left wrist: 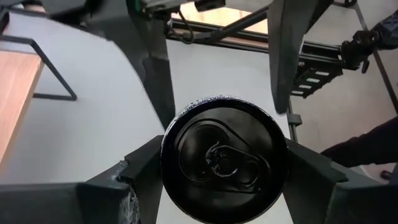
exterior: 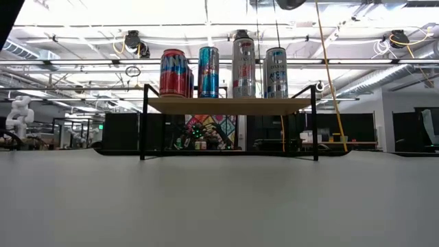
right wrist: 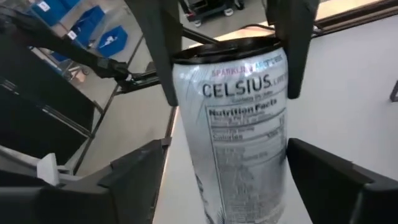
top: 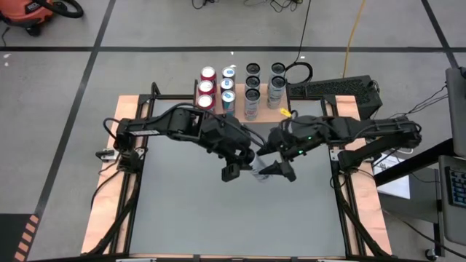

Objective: Place canned beverage on shelf
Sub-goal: Put the white-blue soda can on the shelf aligned with the other white-blue soda cans

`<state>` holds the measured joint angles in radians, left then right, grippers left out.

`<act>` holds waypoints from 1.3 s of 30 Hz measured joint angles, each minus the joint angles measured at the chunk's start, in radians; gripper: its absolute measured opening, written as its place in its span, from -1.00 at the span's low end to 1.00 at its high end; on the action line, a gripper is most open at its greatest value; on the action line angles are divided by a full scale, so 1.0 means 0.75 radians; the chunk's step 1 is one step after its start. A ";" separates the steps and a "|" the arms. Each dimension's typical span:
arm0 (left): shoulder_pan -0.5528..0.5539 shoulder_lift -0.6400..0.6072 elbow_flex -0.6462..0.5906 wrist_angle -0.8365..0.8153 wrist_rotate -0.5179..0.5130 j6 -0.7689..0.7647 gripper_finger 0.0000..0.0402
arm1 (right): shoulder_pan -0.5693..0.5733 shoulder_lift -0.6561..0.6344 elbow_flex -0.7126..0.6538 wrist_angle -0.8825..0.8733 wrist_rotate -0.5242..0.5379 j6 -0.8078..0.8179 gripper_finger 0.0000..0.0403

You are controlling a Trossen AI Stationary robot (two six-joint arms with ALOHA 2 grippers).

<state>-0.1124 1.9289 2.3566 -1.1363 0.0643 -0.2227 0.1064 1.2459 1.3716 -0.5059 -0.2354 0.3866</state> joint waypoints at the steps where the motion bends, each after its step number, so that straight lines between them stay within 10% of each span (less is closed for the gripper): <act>1: 0.004 0.000 0.000 -0.005 0.011 0.000 0.24 | -0.001 0.014 0.000 0.009 0.002 -0.001 0.57; 29: 0.006 -0.001 0.000 -0.010 0.009 -0.015 0.25 | 0.000 0.088 -0.001 0.077 0.036 -0.057 0.05; 39: 0.011 -0.026 0.002 0.051 -0.057 -0.144 0.74 | -0.057 -0.011 -0.003 0.088 0.030 -0.051 0.06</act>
<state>-0.1042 1.9094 2.3577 -1.0980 0.0212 -0.3308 0.0640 1.2378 1.3697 -0.4397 -0.2131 0.3487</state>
